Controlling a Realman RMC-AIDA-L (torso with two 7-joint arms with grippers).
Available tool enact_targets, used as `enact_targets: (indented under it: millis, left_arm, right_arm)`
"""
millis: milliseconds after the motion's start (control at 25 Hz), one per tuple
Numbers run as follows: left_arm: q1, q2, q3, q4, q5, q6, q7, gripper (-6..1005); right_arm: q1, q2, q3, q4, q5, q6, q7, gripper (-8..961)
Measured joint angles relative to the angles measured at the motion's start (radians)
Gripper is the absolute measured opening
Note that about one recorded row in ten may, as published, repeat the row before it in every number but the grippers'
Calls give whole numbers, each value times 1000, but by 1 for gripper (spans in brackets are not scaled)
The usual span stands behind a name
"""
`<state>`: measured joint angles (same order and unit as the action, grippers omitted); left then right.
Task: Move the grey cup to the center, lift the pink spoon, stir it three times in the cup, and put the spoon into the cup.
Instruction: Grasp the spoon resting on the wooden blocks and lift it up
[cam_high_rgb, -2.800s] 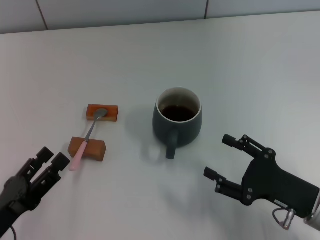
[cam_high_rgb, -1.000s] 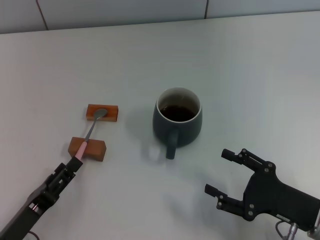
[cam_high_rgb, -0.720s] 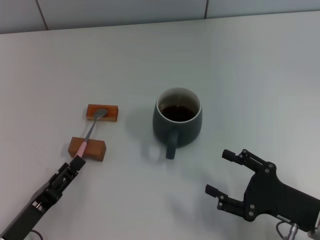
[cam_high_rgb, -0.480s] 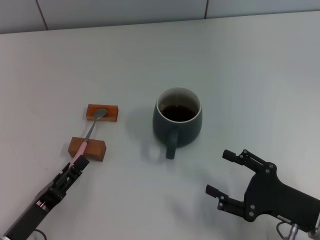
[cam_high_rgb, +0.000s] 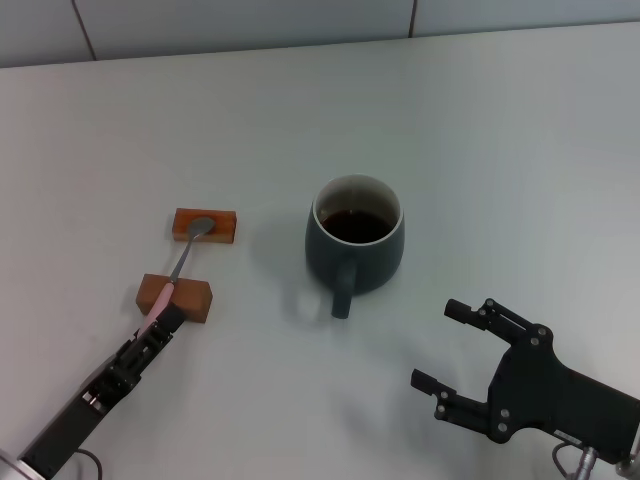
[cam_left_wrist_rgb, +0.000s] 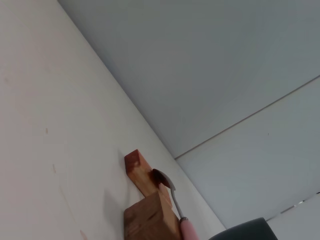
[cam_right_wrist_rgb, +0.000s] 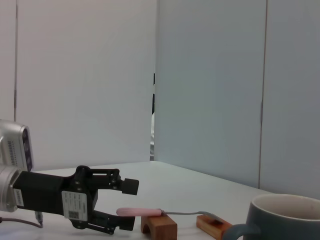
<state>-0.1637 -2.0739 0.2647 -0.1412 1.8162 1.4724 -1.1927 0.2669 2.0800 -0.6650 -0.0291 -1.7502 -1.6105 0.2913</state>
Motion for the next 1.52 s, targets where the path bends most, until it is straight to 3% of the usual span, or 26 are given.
enact_targets:
  millis: [440,640,1120,1520]
  left_arm:
    - [-17,0,-6,-2,-1,-33,-33,846]
    - [-27,0,-1,-2,0,-54,-62,658]
    - [-31,0,-7,-1,0,-51,-78,612]
    - [-35,0,-2,-1,0,-52,-93,491]
  right_arm:
    - [1,0,-1,0,0,0,0,806]
    - [1,0,-1,0,0,0,0,806]
    - [5,0,-1,0,0,0,0,806]
    - [6,0,-1,0,0,0,0,806]
